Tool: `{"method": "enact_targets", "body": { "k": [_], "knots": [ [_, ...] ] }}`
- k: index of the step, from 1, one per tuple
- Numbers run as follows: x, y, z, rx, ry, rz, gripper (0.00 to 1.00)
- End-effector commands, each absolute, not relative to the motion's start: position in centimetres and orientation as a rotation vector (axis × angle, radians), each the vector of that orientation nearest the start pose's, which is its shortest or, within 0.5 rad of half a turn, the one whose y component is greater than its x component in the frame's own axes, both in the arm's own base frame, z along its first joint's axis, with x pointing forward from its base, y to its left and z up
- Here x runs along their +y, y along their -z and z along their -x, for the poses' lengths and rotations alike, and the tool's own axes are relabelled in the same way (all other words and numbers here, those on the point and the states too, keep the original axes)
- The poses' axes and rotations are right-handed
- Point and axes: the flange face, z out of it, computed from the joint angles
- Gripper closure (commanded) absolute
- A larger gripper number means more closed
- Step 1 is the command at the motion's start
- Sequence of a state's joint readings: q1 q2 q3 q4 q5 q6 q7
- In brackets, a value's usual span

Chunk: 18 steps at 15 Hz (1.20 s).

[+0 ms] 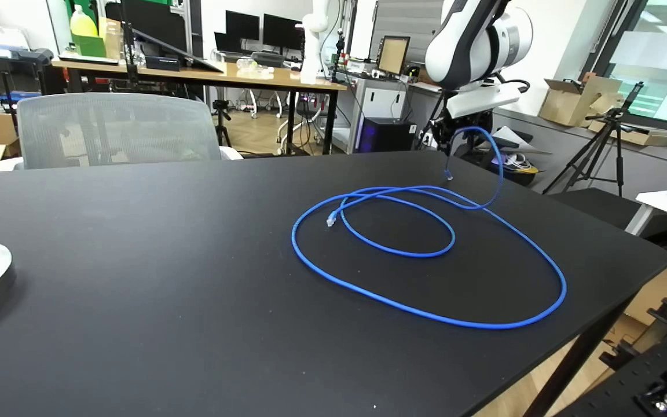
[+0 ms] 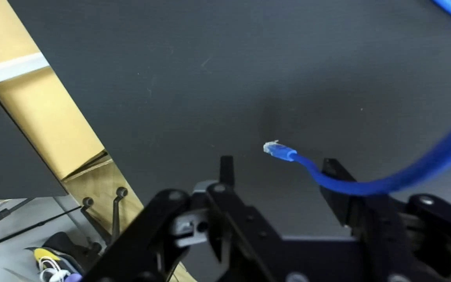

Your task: Untangle the blue cable

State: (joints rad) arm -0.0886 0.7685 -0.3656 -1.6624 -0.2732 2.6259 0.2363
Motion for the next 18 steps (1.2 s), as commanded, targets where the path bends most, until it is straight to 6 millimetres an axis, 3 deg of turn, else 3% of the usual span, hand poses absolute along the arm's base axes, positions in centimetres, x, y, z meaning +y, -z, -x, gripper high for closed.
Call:
{"method": "enact_targets", "body": {
  "k": [1,3,9,12,18],
  "knots": [
    [-24.5,-22.9,-65.9,0.69,0.46,3.509,0.08],
    [-22.6,-24.3,-66.6,0.653,0.52,3.54,0.0],
    [-16.6,-27.6,-67.5,0.428,0.554,3.589,0.0],
    [-13.9,-27.9,-67.0,0.336,0.457,3.565,0.0],
    [-9.7,-26.4,-64.8,0.015,0.197,3.444,0.0]
  ]
}}
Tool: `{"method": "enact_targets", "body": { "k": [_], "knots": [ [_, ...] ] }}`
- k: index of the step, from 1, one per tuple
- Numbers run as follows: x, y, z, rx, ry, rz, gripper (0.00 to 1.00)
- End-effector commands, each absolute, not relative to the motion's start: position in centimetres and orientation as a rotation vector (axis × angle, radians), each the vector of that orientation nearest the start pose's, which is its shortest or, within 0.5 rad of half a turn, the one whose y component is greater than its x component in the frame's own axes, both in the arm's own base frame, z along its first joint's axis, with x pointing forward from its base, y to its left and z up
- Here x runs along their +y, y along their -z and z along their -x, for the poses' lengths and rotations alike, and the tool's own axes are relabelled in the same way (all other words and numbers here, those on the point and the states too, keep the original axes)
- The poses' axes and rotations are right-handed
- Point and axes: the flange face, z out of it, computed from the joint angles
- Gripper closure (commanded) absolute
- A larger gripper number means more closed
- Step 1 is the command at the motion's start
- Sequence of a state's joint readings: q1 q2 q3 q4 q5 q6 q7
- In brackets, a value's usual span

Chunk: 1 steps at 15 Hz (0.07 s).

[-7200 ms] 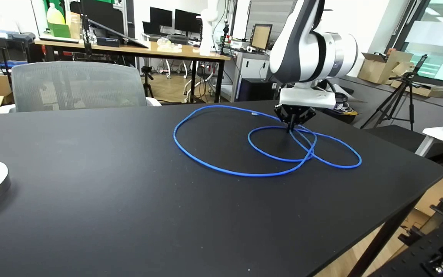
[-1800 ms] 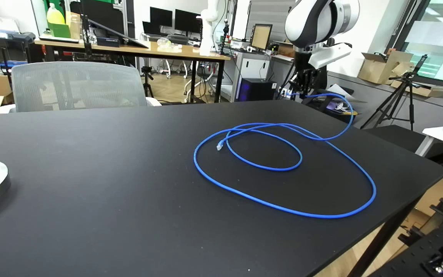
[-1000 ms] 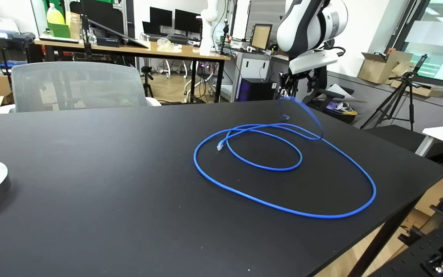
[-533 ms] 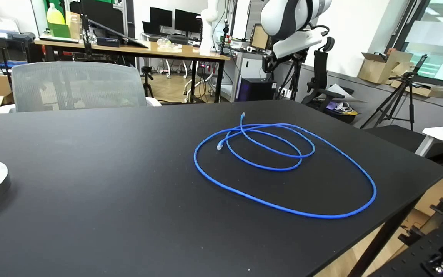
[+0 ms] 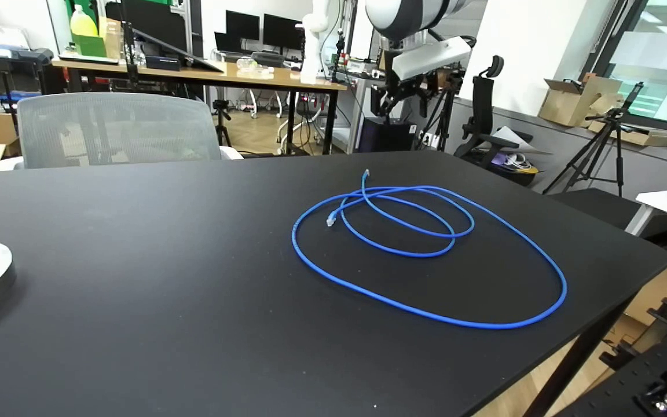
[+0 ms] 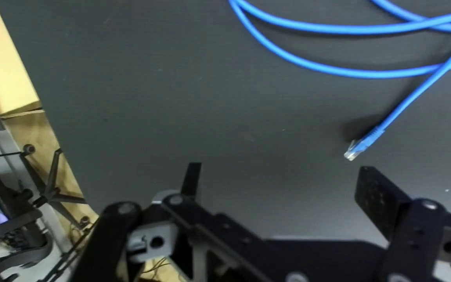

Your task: Untangle the blue cable

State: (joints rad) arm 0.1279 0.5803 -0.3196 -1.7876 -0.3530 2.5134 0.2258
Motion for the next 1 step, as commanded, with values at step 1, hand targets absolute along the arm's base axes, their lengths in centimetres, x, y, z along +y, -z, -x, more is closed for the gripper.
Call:
{"method": "enact_targets", "body": {
  "k": [1],
  "knots": [
    [-9.38,-26.34,-64.41,-0.032,0.167,3.412,0.0]
  ]
}}
